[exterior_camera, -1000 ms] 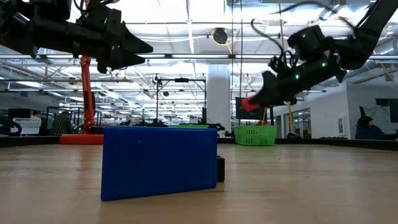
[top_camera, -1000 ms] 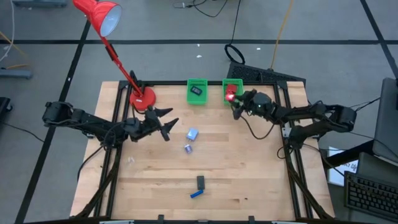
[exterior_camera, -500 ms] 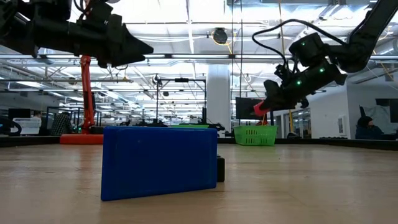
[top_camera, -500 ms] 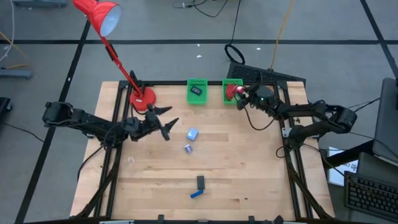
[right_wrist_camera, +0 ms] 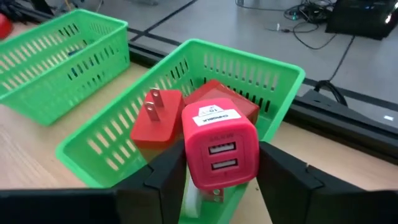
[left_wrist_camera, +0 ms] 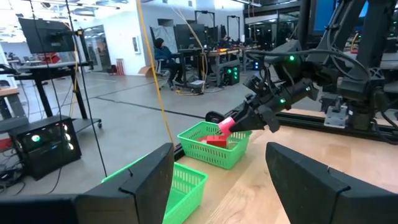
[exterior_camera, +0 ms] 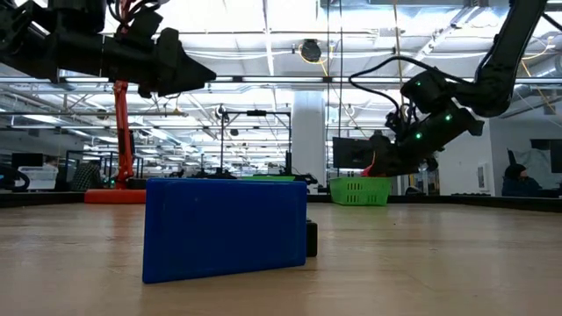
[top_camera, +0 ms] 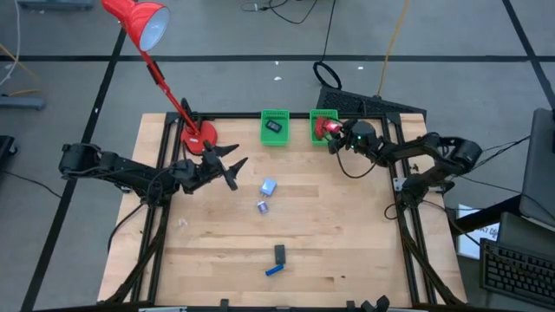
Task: Pick & Place Office items
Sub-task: Put the pink charger adapter into the right green basket, then put the light blue adapter into the right green basket
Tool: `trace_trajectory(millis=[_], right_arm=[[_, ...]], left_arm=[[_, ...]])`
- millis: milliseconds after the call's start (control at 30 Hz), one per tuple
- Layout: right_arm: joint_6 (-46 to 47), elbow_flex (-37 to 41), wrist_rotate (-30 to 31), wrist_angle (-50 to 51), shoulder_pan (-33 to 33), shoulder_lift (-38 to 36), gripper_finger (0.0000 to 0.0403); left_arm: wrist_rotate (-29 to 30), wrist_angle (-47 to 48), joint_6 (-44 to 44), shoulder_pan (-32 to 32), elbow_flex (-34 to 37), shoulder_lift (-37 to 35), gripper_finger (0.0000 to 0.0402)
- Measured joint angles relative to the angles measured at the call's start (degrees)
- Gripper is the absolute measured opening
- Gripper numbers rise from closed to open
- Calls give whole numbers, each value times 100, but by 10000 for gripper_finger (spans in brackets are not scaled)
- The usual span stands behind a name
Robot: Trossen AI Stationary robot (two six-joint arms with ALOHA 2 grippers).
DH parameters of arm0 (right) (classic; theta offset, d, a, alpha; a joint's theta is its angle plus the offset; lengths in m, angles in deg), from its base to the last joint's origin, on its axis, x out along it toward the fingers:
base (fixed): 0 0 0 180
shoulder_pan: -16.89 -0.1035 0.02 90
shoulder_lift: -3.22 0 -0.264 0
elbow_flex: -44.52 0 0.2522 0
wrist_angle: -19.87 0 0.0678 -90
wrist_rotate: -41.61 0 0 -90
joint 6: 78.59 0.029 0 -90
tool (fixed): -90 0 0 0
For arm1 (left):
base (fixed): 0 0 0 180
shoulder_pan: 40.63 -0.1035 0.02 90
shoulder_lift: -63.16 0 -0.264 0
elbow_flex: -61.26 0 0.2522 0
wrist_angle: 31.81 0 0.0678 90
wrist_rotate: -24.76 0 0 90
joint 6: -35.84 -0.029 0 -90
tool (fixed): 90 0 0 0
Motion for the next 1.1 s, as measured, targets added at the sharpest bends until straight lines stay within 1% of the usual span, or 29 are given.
trace_trajectory(millis=[167,300,700,800,900,1100], right_arm=[[-53,-2,9,-64,-52,47,176],[-70,2,-13,-31,-77,-112,183],[-192,2,-61,-42,-81,-750,224],[-192,2,-459,-123,-81,-982,229],[-192,2,-995,-292,-123,-1224,230],[-194,2,-1917,-783,-440,-1581,222]], left_arm=[[2,6,2,-15,0,0,244],[2,30,3,-15,0,2,241],[14,152,188,-15,0,2,257],[17,152,214,-15,0,2,261],[17,154,216,-15,0,2,264],[20,154,196,-15,0,2,255]])
